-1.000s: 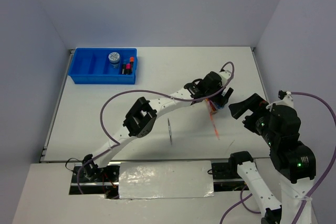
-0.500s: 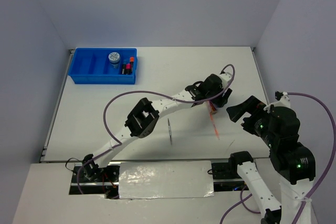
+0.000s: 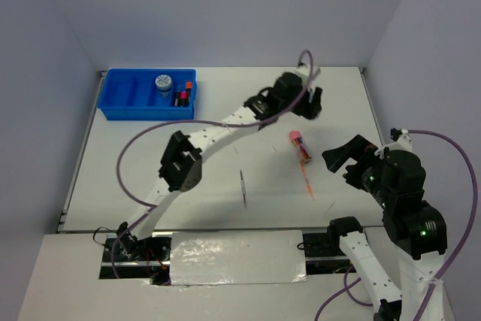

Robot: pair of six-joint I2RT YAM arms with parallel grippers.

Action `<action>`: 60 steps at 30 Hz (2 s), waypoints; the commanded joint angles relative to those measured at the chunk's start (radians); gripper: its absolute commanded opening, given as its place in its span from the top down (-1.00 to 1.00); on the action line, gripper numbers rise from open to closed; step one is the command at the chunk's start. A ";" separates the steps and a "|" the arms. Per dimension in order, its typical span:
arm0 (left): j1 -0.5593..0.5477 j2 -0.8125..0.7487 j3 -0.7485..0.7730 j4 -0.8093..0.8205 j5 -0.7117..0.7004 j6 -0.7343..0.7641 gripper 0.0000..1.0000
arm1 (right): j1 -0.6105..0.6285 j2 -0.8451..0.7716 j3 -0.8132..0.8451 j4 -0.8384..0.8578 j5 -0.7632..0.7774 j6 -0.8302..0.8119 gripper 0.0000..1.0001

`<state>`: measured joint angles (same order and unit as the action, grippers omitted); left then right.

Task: Sort the stationery into containers
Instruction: Pick up the stationery from the center of the board, then place the stationery in the storage box.

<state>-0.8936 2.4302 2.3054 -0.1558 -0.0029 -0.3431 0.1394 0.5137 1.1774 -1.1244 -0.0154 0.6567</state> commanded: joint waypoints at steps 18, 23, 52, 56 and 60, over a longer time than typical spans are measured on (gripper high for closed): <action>0.953 -0.407 -0.195 -0.415 -0.083 0.010 1.00 | -0.001 0.161 -0.254 0.348 -0.104 -0.072 -0.99; 0.976 -0.349 -0.244 -0.393 -0.005 -0.025 1.00 | -0.001 0.195 -0.251 0.364 -0.095 -0.078 -0.99; 0.933 -0.323 -0.443 -0.249 -0.028 -0.033 0.12 | -0.001 0.184 -0.272 0.347 -0.093 -0.071 -0.99; 0.930 -0.309 -0.434 -0.263 -0.026 -0.037 -0.51 | -0.001 0.190 -0.274 0.353 -0.103 -0.072 -0.99; 0.924 -0.329 -0.448 -0.264 -0.037 -0.040 -0.99 | -0.001 0.206 -0.269 0.373 -0.136 -0.091 -0.99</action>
<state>0.0372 2.1235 1.8584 -0.4675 -0.0231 -0.3717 0.1394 0.7113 0.9005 -0.8043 -0.1223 0.5957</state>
